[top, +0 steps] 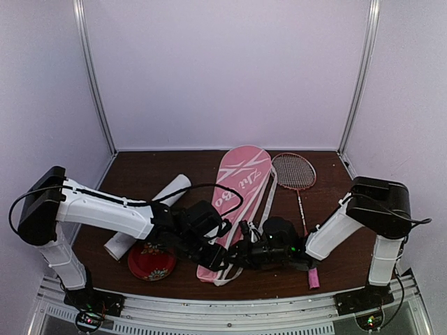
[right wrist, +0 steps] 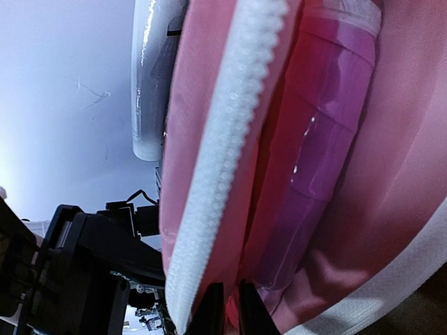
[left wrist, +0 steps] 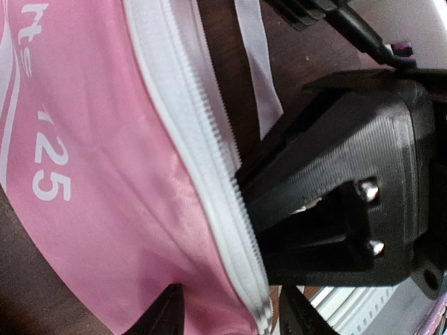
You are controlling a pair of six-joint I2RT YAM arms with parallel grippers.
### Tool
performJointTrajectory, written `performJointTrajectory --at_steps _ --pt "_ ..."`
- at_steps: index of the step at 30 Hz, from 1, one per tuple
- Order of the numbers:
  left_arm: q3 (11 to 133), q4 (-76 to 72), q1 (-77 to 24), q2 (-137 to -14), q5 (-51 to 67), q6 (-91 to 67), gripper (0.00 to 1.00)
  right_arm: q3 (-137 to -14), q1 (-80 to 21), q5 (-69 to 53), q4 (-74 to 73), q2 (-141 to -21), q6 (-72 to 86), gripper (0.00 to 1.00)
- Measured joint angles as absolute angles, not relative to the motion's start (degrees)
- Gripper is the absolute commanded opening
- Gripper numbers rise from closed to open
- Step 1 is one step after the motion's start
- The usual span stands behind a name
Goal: Pack up the badminton gear
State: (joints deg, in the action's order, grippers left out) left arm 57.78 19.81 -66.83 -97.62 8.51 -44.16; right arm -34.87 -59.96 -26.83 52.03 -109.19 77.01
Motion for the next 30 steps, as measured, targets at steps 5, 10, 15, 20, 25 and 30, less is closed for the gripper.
performJointTrajectory --at_steps 5,10,15,20,25,30 --pt "59.55 21.10 -66.85 -98.48 7.60 -43.94 0.08 -34.87 -59.96 -27.03 52.18 -109.19 77.62 0.11" --pt "59.64 22.26 -66.83 -98.48 7.05 -43.68 0.00 -34.41 -59.96 -26.96 51.96 -109.19 77.95 0.12" --pt "59.64 22.22 -66.87 -98.43 7.27 -43.86 0.00 -33.47 -59.96 -26.70 50.83 -109.43 78.43 0.12" --pt "59.64 21.91 -66.87 -98.35 7.68 -44.16 0.00 -33.52 -59.96 -26.68 51.33 -111.09 79.55 0.13" --pt "59.64 20.75 -66.85 -98.35 8.75 -44.27 0.00 -35.31 -59.96 -26.74 50.76 -111.85 79.75 0.13" --pt "59.57 20.05 -66.78 -98.35 9.47 -44.27 0.00 -37.80 -60.01 -26.76 51.24 -113.32 79.94 0.13"
